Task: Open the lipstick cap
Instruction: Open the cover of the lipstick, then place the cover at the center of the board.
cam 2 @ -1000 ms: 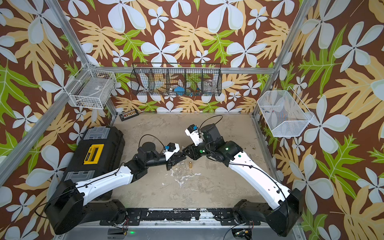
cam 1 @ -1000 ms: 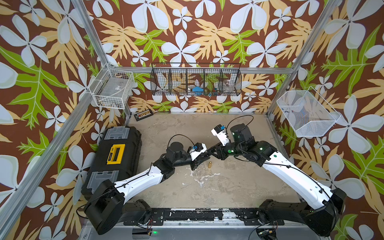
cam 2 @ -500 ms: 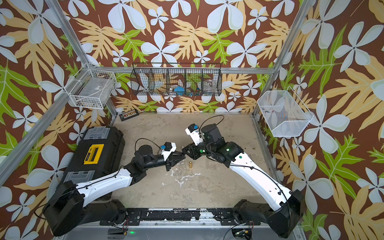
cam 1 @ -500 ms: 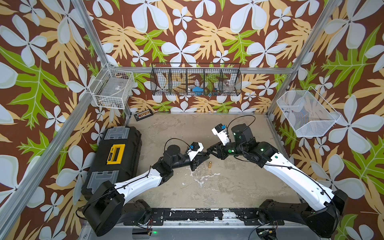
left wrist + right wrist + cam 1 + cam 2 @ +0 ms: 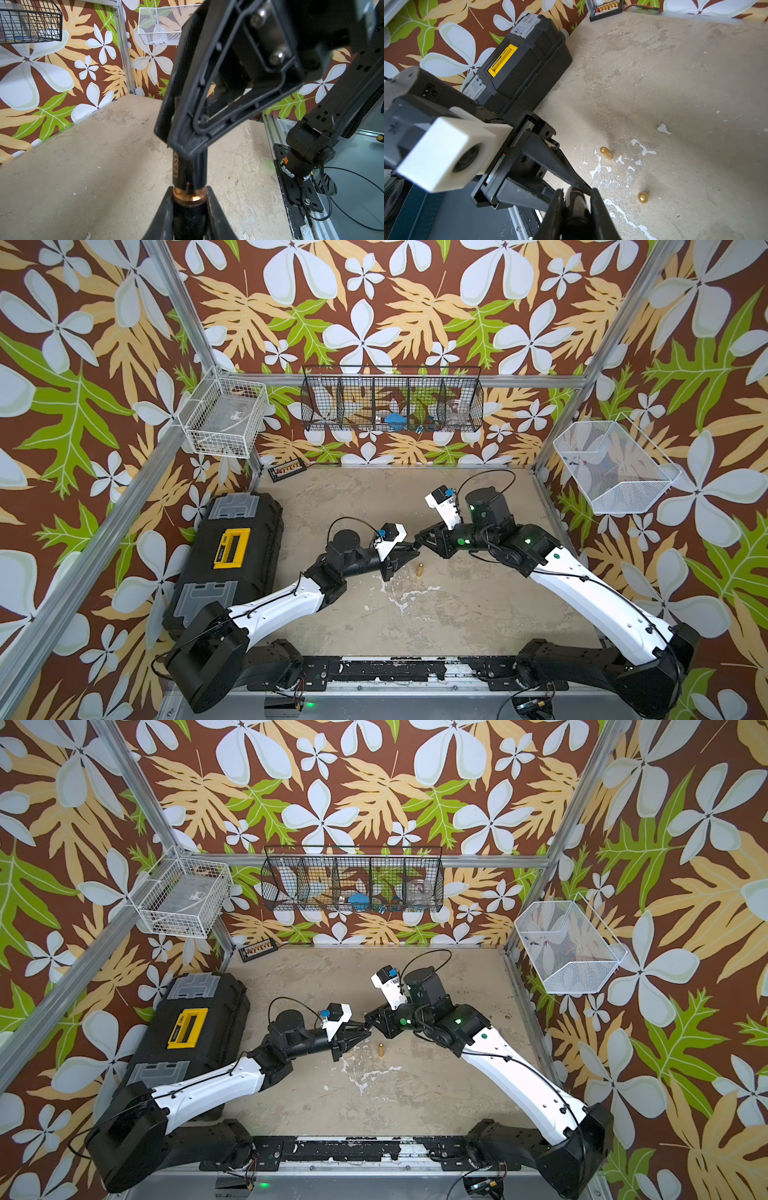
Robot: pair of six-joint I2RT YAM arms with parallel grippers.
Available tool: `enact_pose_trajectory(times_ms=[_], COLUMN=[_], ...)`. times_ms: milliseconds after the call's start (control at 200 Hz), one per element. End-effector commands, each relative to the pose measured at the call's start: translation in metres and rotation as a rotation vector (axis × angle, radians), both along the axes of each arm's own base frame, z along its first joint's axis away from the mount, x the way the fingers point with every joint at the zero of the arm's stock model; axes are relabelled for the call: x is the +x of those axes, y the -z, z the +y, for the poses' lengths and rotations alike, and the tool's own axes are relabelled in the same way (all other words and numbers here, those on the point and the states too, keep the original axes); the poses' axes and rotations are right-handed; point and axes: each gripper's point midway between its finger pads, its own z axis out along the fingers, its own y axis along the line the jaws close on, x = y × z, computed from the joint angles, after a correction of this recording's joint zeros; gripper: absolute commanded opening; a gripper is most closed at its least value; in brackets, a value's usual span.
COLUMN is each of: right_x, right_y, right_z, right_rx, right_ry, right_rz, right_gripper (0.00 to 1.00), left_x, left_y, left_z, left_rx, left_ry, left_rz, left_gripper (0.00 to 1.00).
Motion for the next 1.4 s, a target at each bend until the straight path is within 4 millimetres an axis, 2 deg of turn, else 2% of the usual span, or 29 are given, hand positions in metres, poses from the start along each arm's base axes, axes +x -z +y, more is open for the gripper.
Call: enact_pose_trajectory(times_ms=[0, 165, 330, 435, 535, 661, 801, 1066, 1251, 1396], right_x=[0.009, 0.011, 0.019, 0.029, 0.038, 0.048, 0.062, 0.090, 0.099, 0.101], right_y=[-0.014, -0.028, -0.039, -0.043, -0.038, -0.012, 0.031, 0.094, 0.138, 0.165], right_z=[-0.007, -0.012, -0.027, -0.043, -0.062, -0.079, -0.088, -0.113, -0.130, -0.130], right_rx=[0.001, 0.013, -0.006, -0.026, -0.071, -0.165, -0.264, -0.313, -0.371, -0.390], right_ry=[0.064, 0.095, 0.180, 0.285, 0.392, 0.466, 0.496, 0.590, 0.651, 0.656], right_rz=[-0.052, -0.089, -0.143, -0.181, -0.219, -0.239, -0.198, -0.155, -0.120, -0.089], right_gripper=[0.18, 0.17, 0.18, 0.18, 0.18, 0.19, 0.19, 0.19, 0.19, 0.19], left_x=[0.000, -0.002, -0.001, -0.001, -0.002, -0.004, -0.007, -0.016, -0.024, -0.026], left_y=[-0.003, 0.001, 0.003, 0.005, 0.004, 0.003, -0.007, -0.018, -0.024, -0.026], left_z=[0.001, 0.002, 0.005, 0.007, 0.010, 0.013, 0.017, 0.026, 0.034, 0.040], left_rx=[-0.007, 0.000, 0.010, 0.012, 0.008, 0.002, -0.022, -0.074, -0.108, -0.111], left_ry=[-0.001, -0.003, -0.018, -0.030, -0.042, -0.049, -0.058, -0.069, -0.076, -0.097], left_rz=[-0.022, -0.018, -0.019, -0.018, -0.019, -0.020, -0.028, -0.040, -0.052, -0.062], left_gripper=[0.09, 0.09, 0.09, 0.09, 0.09, 0.09, 0.09, 0.09, 0.09, 0.09])
